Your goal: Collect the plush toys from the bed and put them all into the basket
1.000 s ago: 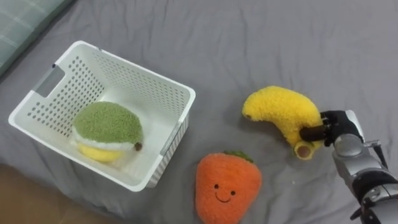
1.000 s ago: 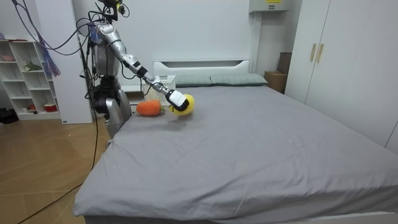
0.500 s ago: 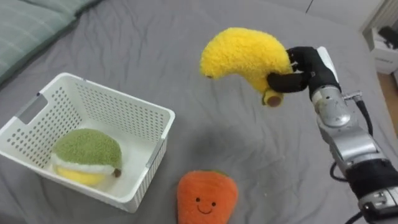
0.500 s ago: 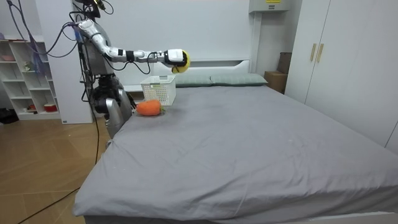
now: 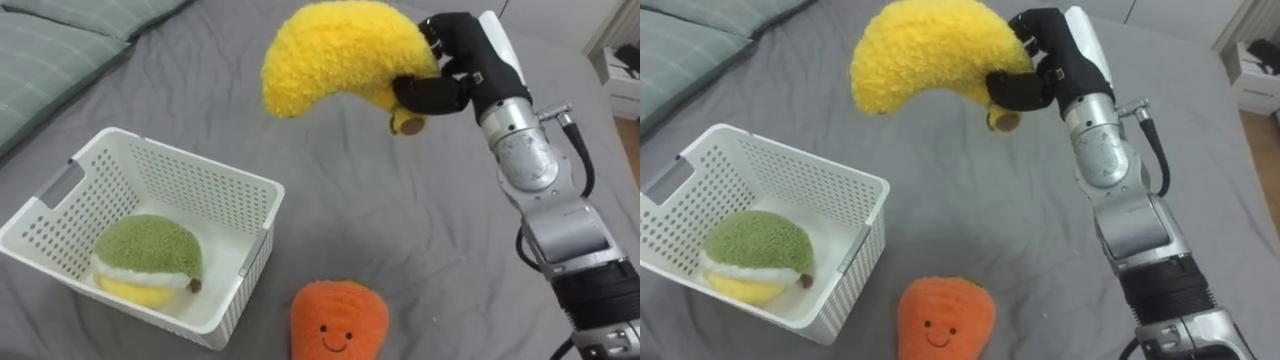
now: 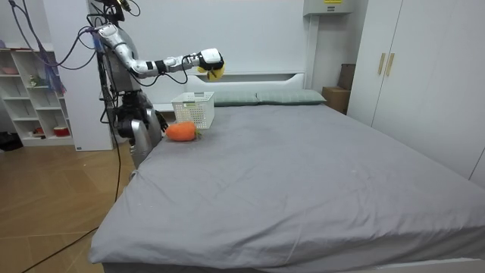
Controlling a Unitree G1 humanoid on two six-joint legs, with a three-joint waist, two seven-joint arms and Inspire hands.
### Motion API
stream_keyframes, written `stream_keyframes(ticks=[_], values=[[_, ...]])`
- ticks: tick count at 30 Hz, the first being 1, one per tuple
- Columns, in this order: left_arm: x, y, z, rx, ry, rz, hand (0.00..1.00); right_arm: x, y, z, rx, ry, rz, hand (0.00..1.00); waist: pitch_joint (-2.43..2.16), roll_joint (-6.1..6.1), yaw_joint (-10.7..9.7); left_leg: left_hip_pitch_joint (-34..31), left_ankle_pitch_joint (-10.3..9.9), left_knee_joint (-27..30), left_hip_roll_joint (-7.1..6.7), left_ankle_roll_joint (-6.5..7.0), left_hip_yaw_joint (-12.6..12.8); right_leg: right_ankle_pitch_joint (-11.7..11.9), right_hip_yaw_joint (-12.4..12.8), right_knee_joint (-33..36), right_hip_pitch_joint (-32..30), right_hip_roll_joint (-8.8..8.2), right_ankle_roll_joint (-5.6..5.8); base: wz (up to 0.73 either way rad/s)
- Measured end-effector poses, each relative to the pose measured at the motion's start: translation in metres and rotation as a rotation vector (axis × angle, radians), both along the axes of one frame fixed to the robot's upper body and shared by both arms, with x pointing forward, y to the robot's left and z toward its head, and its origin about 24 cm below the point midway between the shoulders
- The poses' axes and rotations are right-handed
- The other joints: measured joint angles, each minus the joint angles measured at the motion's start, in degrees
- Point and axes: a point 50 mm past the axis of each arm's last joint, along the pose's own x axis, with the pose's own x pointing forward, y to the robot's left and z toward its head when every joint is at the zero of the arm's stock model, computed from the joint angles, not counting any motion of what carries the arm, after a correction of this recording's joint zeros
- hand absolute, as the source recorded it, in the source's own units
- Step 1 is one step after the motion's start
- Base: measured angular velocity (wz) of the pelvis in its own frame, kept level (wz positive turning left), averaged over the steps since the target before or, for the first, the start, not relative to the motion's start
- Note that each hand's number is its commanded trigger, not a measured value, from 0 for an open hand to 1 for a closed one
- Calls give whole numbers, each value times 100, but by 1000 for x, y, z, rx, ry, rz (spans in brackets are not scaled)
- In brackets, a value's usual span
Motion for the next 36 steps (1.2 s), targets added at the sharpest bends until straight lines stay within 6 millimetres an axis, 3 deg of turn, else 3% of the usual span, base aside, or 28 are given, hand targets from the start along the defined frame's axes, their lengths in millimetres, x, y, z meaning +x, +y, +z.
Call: stream_keyframes(ticks=[7, 11, 15, 18, 21, 22, 23, 29, 36], values=[[-6, -2, -3, 21, 53, -46, 0, -5, 28, 0, -115, -24, 78, 100, 9, -11, 343, -84, -1, -9, -18, 1, -80, -7, -34, -25, -32, -1, 11, 4], [-2, -4, -2, 42, 62, -91, 0, -8, 47, -7, -152, 7, 138, 100, 42, -97, 510, -137, 1, 23, -38, 2, -185, -8, -115, -40, -46, -15, 13, 14], [0, -6, -1, 48, 60, -115, 0, -9, 55, -12, -154, 52, 177, 100, 45, -132, 645, -193, 6, 49, -72, 14, -315, -8, -148, -46, -35, -28, 13, 13], [3, -6, 0, 59, 58, -131, 0, -11, 61, -15, -179, 65, 202, 93, 42, -151, 769, -239, 9, 62, -72, 18, -328, -8, -201, -47, -41, -30, 14, 6], [8, -6, 1, 71, 58, -147, 0, -13, 71, -22, -229, 123, 246, 76, 48, -195, 819, -253, 10, 84, -75, 17, -387, -9, -190, -47, -36, -28, 15, 9], [8, -6, 1, 74, 61, -152, 0, -13, 72, -23, -229, 132, 254, 51, 49, -209, 824, -266, 10, 84, -75, 17, -397, -10, -184, -47, -36, -26, 16, 7], [7, -5, 1, 79, 66, -157, 0, -14, 76, -24, -232, 141, 270, 0, 50, -245, 839, -294, 9, 86, -76, 16, -422, -10, -183, -46, -37, -25, 16, 7], [12, -5, 2, 85, 71, -160, 0, -17, 86, -31, -235, 181, 297, 0, 52, -407, 996, -348, 14, 126, -80, 12, -432, -10, -128, -38, -97, -22, 16, 1], [13, -4, 2, 88, 78, -156, 0, -18, 89, -33, -244, 186, 305, 0, 90, -395, 997, -354, 13, 160, -84, 12, -465, -10, -83, -39, -98, -19, 16, 2]])
